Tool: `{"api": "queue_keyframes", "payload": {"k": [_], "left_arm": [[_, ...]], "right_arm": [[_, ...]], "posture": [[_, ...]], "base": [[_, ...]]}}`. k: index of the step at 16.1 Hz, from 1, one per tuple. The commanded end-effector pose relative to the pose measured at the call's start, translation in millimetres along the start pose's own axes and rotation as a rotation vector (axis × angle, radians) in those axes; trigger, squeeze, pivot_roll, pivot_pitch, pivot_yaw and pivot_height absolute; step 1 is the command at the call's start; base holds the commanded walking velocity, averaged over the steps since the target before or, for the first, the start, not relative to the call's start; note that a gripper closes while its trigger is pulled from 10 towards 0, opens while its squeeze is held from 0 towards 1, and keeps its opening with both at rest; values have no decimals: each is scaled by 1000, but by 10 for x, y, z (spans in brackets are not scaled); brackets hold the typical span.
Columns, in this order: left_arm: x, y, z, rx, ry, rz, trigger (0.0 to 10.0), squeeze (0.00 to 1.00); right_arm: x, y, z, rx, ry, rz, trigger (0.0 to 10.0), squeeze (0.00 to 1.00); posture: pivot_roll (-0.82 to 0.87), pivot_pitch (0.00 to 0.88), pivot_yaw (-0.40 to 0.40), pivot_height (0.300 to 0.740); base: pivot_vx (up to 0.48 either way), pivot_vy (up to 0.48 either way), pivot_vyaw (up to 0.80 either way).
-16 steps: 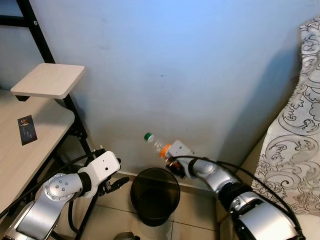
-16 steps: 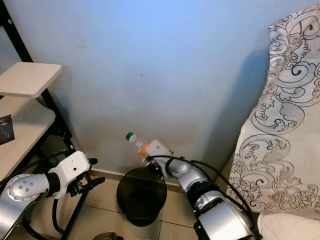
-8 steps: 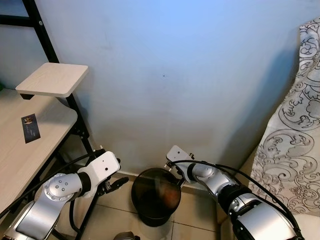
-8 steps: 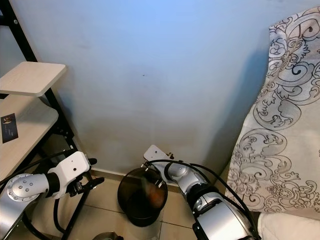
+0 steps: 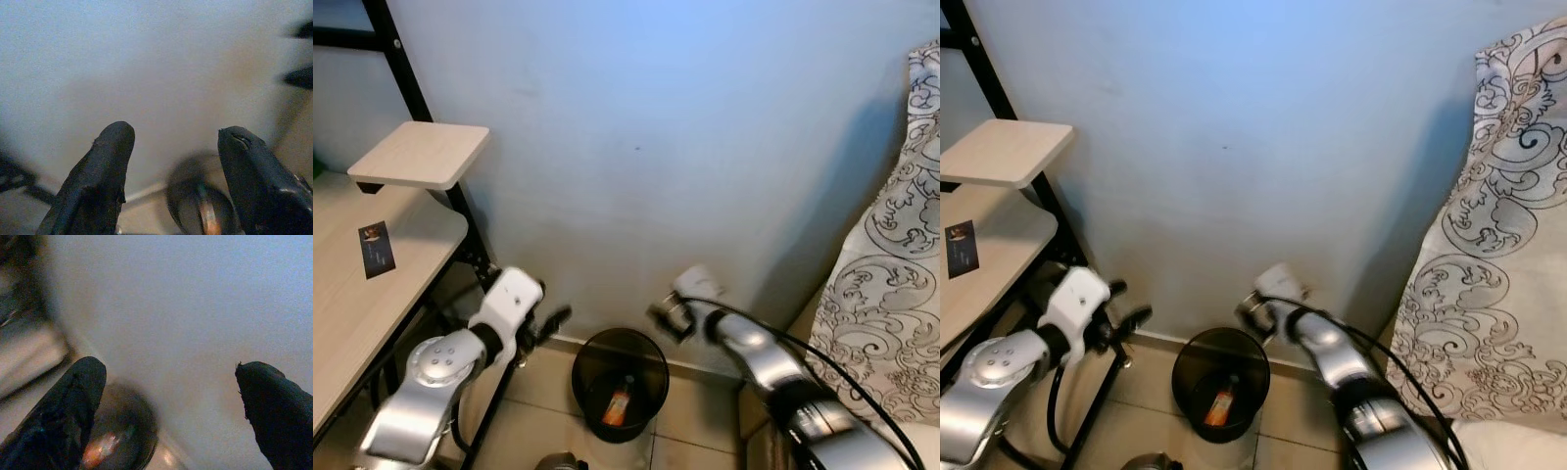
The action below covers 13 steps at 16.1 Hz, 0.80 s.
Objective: Clean up the room
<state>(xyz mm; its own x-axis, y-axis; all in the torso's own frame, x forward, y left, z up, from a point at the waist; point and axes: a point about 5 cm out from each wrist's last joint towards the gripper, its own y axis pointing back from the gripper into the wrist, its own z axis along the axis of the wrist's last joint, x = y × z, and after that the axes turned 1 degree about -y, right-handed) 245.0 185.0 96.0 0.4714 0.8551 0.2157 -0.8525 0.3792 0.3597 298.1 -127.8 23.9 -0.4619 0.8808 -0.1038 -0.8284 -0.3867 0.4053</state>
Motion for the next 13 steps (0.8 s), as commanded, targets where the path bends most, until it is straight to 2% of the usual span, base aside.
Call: {"api": "queue_keyframes", "payload": {"k": [1, 2, 3, 5, 6, 8, 9, 11, 13], "left_arm": [[78, 5, 34, -10, 10, 79, 10000, 0], [73, 14, 13, -15, 20, 135, 10000, 0], [47, 26, -14, -13, 29, 158, 10000, 0], [-17, 52, -22, -3, -1, 170, 10000, 0], [-26, 57, -21, -4, 3, 172, 10000, 0], [-38, 57, -18, -10, 8, 185, 10000, 0], [-37, 53, -15, -14, 23, 185, 10000, 0], [-47, 41, -10, -25, 60, 190, 10000, 0], [-69, 34, -15, -26, 67, 190, 10000, 0]], "right_arm": [[-118, 48, 104, -57, -48, -86, 10000, 1000], [-168, 176, 185, -130, -163, -170, 10000, 1000], [-167, 293, 241, -176, -226, -203, 10000, 1000], [-133, 440, 299, -222, -228, -234, 10000, 1000], [-133, 464, 308, -228, -237, -244, 10000, 1000], [-113, 650, 365, -236, -299, -313, 10000, 1000], [-110, 672, 361, -235, -306, -322, 10000, 1000], [-89, 787, 267, -171, -400, -390, 10000, 1000], [-67, 818, 257, -152, -415, -398, 10000, 1000]], "posture": [[121, 0, 1, 740], [97, 0, 9, 740], [92, 0, 14, 740], [90, 0, 8, 740], [89, 0, 7, 740], [80, 0, 11, 740], [68, 0, 20, 740], [58, 0, 37, 740], [62, 0, 33, 740]], "base": [[0, 0, 0], [0, 0, -719], [0, 0, -756], [0, 0, -750], [0, 0, -756], [0, 0, -756], [0, 0, -763], [0, 0, -763], [0, 0, -763]]}}
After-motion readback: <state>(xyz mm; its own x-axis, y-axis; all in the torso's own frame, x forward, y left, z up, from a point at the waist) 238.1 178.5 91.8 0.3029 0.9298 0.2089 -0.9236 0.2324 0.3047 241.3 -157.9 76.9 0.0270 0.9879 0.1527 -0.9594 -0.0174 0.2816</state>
